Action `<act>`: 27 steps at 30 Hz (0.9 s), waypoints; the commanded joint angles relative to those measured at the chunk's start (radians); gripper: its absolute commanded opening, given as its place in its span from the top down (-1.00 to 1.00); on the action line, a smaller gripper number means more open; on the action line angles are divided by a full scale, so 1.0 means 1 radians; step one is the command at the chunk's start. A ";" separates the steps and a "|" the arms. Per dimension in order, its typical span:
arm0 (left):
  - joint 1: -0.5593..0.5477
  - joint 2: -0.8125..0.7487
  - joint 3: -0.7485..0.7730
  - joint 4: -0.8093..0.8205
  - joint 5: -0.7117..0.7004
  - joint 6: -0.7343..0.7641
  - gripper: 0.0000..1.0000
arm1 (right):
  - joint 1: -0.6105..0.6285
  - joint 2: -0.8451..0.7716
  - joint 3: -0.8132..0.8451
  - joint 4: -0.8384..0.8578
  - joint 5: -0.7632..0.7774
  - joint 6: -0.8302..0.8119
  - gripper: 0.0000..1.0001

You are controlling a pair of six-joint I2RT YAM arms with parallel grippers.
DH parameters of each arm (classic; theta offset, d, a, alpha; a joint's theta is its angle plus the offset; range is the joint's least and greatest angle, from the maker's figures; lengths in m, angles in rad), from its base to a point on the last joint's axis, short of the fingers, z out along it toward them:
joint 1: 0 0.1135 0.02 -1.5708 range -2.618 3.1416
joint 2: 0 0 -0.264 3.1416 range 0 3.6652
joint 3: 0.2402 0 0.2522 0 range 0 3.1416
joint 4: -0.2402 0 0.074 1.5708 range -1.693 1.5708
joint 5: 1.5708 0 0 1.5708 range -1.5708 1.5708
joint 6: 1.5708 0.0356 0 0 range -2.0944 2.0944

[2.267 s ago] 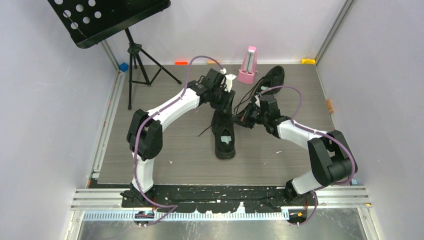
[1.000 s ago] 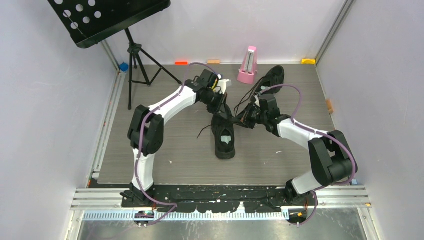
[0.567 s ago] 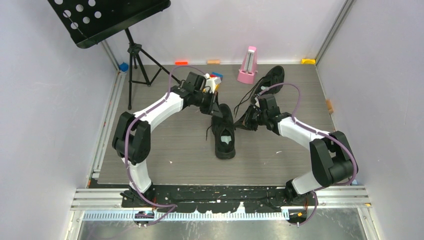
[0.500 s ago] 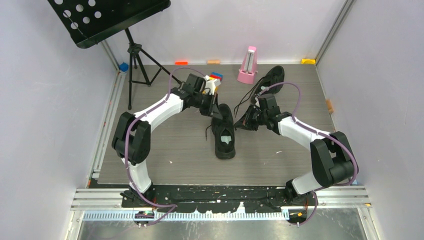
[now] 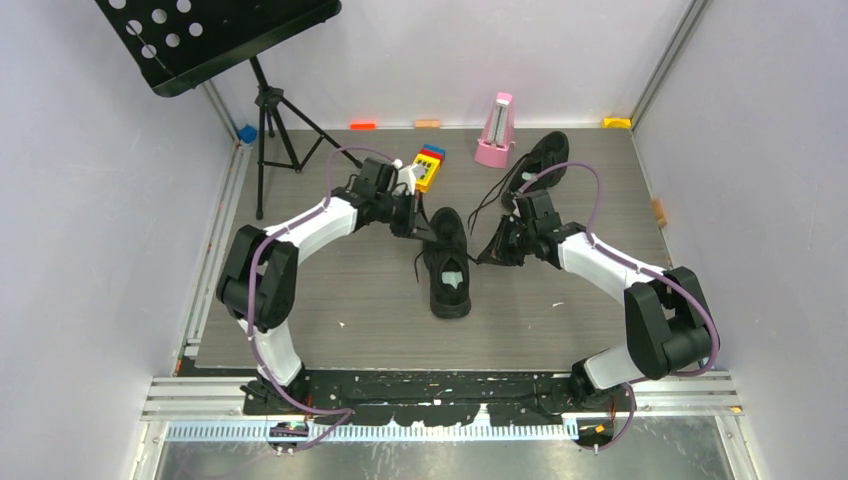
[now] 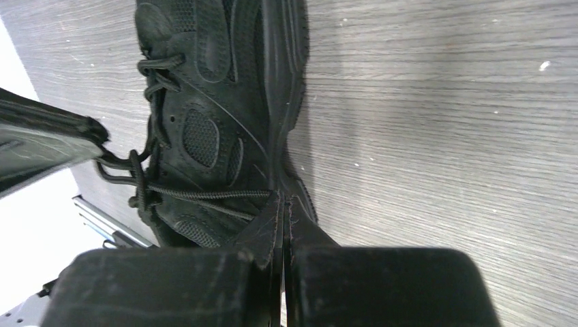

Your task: Tie the shoes

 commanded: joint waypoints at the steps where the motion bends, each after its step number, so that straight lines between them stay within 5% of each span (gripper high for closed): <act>1: 0.049 -0.077 -0.047 0.125 0.006 -0.071 1.00 | 0.005 -0.025 0.043 -0.049 0.057 -0.065 1.00; 15: 0.070 -0.025 -0.097 0.101 -0.024 -0.055 1.00 | 0.005 -0.021 0.049 -0.091 0.101 -0.108 1.00; 27: 0.067 -0.093 -0.068 0.157 0.029 -0.107 1.00 | 0.005 -0.075 0.065 0.020 -0.057 -0.111 1.00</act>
